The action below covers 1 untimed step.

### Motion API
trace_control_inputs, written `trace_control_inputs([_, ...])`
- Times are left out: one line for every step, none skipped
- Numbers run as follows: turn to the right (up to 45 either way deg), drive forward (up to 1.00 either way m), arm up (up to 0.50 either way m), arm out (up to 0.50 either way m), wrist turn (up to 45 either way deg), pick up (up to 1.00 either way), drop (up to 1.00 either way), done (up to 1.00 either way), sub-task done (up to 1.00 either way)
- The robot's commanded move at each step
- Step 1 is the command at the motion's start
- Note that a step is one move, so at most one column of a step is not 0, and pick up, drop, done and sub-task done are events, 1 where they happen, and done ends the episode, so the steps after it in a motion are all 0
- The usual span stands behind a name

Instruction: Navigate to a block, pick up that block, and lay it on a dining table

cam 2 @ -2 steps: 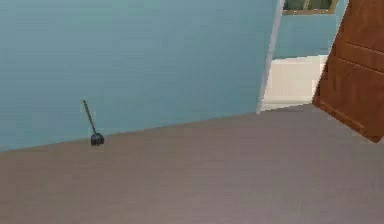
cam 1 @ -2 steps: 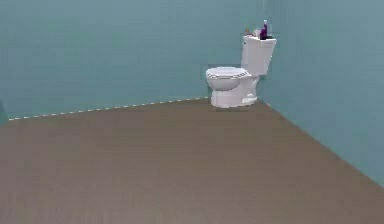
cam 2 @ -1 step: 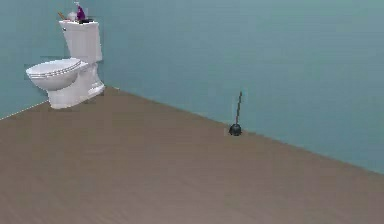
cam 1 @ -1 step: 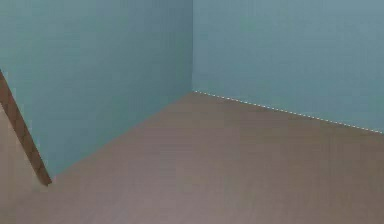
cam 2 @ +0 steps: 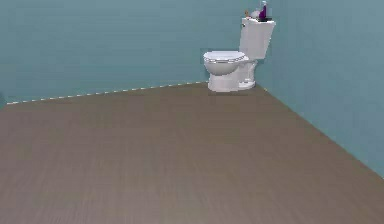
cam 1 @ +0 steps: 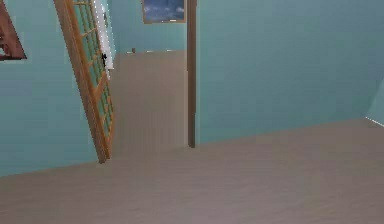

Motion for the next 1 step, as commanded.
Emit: trace_control_inputs([-12.0, 0.00, 0.00, 0.00, 0.0, 0.00, 0.00, 0.00, 0.00])
